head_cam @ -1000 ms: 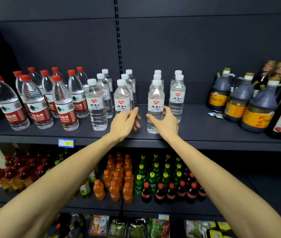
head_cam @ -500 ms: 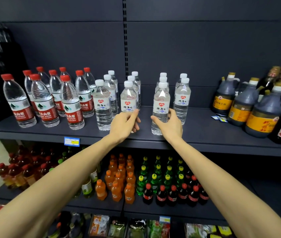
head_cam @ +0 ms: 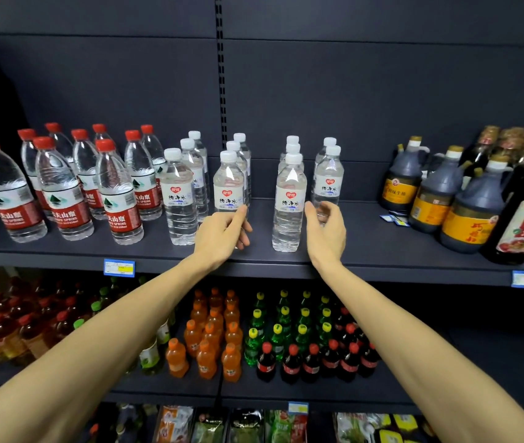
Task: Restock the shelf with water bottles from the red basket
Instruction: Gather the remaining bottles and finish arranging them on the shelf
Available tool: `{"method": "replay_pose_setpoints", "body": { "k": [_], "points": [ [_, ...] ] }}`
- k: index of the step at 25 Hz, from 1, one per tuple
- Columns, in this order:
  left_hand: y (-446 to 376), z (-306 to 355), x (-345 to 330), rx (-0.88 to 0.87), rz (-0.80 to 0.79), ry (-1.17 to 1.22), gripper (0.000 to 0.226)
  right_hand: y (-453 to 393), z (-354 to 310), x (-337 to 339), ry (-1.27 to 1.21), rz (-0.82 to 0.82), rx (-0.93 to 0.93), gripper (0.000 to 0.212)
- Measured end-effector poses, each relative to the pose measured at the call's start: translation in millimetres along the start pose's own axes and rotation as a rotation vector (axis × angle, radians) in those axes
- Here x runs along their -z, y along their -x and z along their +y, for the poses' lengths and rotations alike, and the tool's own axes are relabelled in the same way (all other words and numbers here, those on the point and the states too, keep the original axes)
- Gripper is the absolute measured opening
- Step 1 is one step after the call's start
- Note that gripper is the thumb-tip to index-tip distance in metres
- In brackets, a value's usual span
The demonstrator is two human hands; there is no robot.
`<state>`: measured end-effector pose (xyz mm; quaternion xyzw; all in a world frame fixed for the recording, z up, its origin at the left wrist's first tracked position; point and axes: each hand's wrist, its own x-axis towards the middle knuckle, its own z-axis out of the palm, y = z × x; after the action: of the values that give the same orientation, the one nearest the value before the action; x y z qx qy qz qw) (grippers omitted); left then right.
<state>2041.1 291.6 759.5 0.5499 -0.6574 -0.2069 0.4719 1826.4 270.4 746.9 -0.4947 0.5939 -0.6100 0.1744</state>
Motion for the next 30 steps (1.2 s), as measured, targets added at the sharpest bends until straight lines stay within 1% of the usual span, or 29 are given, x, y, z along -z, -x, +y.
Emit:
{"method": "replay_pose_setpoints", "body": {
  "k": [2, 3, 5, 7, 9, 12, 13, 14, 19, 24, 26, 28, 29, 30],
  "points": [
    [-5.1, 1.0, -4.9, 0.017, 0.004, 0.029, 0.059, -15.0, 7.4, 6.9, 0.089, 0.076, -0.013, 0.046],
    [-7.6, 4.4, -8.8, 0.022, 0.011, 0.04, 0.056, -23.9, 12.1, 8.6, 0.141, 0.068, -0.029, 0.048],
    [-11.3, 13.4, -20.6, 0.006, 0.035, -0.002, 0.048, -40.0, 21.5, 9.6, 0.228, 0.006, -0.086, 0.064],
    [-11.3, 26.3, -33.1, -0.039, 0.08, -0.115, 0.042, -51.3, 28.9, 7.8, 0.281, -0.05, -0.123, 0.08],
    [-9.7, 37.5, -42.9, -0.064, 0.086, -0.196, 0.048, -58.6, 32.9, 2.9, 0.307, -0.093, -0.117, 0.085],
    [-12.6, 41.9, -55.1, -0.026, 0.022, -0.185, 0.07, -67.0, 37.6, -5.5, 0.306, -0.104, -0.107, 0.079],
    [-14.5, 42.4, -58.4, -0.002, 0.009, -0.169, 0.073, -69.7, 38.8, -6.9, 0.311, -0.102, -0.107, 0.077],
    [-17.0, 41.5, -60.7, 0.01, -0.004, -0.164, 0.073, -72.2, 40.0, -7.2, 0.317, -0.103, -0.111, 0.074],
    [-22.6, 33.3, -62.1, -0.021, -0.036, -0.21, 0.059, -83.7, 46.9, -4.2, 0.366, -0.152, -0.07, 0.057],
    [-22.6, 32.5, -63.2, -0.026, -0.041, -0.209, 0.059, -86.9, 47.6, -3.8, 0.369, -0.168, -0.078, 0.056],
    [-21.5, 33.4, -61.2, -0.045, -0.04, -0.195, 0.058, -86.4, 47.3, -3.6, 0.355, -0.175, -0.096, 0.063],
    [-21.0, 36.4, -56.0, -0.069, -0.026, -0.178, 0.063, -84.0, 42.2, -2.0, 0.343, -0.167, -0.127, 0.081],
    [-22.1, 38.1, -51.9, -0.079, -0.013, -0.172, 0.067, -81.9, 37.6, -1.7, 0.337, -0.141, -0.137, 0.089],
    [-23.6, 39.3, -47.7, -0.09, 0.002, -0.164, 0.069, -78.3, 31.5, -1.2, 0.327, -0.095, -0.127, 0.091]
  ]
}}
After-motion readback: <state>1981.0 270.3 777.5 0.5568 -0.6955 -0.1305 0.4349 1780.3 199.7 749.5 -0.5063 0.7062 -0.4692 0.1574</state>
